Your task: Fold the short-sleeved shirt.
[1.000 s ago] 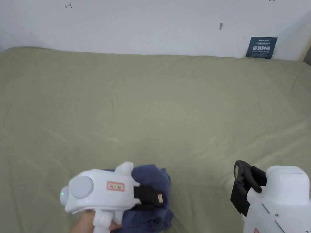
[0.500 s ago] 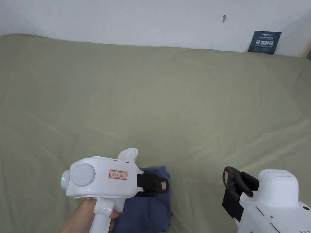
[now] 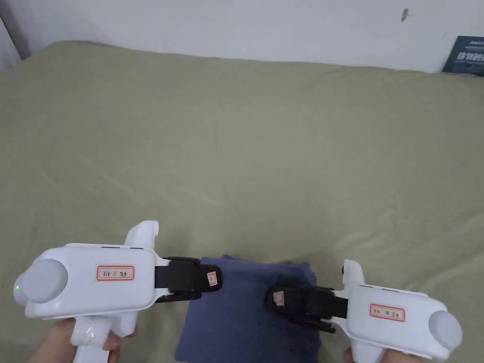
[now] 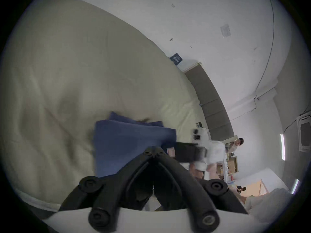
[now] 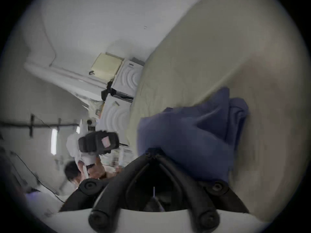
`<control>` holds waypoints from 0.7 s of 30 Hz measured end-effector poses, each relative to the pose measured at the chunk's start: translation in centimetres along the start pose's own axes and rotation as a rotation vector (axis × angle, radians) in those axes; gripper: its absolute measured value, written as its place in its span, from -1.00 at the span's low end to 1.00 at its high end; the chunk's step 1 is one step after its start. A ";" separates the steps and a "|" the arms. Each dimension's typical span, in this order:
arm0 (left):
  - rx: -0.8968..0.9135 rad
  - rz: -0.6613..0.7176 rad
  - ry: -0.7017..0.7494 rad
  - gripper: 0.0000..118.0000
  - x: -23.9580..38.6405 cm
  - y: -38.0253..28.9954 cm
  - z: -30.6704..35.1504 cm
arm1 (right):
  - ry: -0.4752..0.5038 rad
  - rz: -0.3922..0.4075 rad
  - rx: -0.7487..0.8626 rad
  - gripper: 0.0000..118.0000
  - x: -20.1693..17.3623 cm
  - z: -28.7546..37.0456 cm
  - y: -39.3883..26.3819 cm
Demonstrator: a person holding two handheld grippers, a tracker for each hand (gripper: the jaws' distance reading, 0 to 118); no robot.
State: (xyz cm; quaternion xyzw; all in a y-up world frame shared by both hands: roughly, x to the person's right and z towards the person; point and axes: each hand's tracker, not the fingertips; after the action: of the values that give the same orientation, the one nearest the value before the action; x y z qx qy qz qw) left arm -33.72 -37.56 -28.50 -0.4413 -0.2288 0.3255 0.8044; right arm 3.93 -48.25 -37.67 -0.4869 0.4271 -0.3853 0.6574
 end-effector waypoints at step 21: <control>-0.209 0.254 -0.326 0.77 -8.3 0.2 -7.7 | 0.143 -0.190 -0.012 -0.98 3.9 -0.2 0.2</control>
State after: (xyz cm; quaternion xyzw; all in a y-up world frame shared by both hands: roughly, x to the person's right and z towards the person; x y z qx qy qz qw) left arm -34.39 -47.81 -33.24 -0.4892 -0.3309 0.4658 0.6590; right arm 5.05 -51.91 -38.62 -0.5006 0.4271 -0.4769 0.5827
